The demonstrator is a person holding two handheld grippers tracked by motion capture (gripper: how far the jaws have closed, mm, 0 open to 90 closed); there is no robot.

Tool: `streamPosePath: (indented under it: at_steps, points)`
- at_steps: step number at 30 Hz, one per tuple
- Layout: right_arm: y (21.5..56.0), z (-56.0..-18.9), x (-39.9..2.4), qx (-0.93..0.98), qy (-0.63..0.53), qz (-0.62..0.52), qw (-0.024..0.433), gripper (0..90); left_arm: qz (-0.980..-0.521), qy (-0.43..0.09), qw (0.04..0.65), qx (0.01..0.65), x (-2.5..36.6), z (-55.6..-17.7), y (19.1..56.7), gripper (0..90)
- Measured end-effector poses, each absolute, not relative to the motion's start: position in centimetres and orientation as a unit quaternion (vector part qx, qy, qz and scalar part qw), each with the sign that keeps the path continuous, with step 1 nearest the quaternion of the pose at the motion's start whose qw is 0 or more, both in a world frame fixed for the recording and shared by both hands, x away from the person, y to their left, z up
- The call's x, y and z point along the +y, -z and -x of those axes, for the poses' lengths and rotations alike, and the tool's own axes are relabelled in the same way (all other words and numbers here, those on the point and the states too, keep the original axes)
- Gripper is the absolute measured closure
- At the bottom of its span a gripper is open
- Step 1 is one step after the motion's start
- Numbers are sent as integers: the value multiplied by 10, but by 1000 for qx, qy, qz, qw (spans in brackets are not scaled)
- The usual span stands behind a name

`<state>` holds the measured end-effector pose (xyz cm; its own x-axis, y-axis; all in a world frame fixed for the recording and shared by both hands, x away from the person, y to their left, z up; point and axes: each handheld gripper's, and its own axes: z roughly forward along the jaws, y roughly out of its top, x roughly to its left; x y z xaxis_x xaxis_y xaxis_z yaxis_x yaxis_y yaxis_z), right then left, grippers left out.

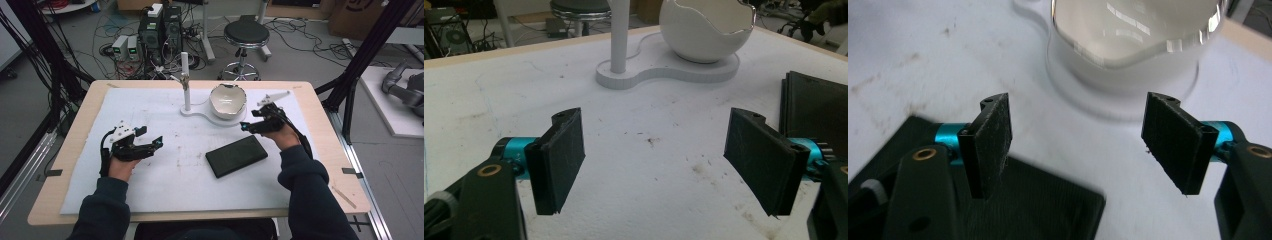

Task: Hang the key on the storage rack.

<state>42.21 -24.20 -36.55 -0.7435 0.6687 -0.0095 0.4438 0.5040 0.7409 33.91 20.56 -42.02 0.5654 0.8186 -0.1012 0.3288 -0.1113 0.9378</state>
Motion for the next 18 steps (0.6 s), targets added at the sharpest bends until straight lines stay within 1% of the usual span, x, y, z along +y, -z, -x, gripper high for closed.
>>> streamPosePath:
  at_steps: [1, 4, 8, 11, 16, 18]
  points:
    - [371, -415, -250, 851, -381, -330, 148, 285, -707, -233, 530, 405, 205, -339, 420, 238]
    - [383, -397, -271, 838, -398, -334, 165, 258, -710, -236, 527, 403, 204, -339, 420, 242]
    - [393, -380, -288, 831, -399, -331, 203, 250, -708, -238, 528, 404, 204, -338, 420, 242]
    - [393, -378, -293, 834, -398, -319, 211, 250, -712, -237, 526, 401, 203, -338, 420, 242]
    - [397, -377, -288, 846, -377, -300, 229, 250, -712, -235, 525, 403, 202, -340, 422, 242]
    - [396, -376, -289, 846, -379, -299, 228, 250, -713, -234, 525, 402, 202, -340, 422, 242]
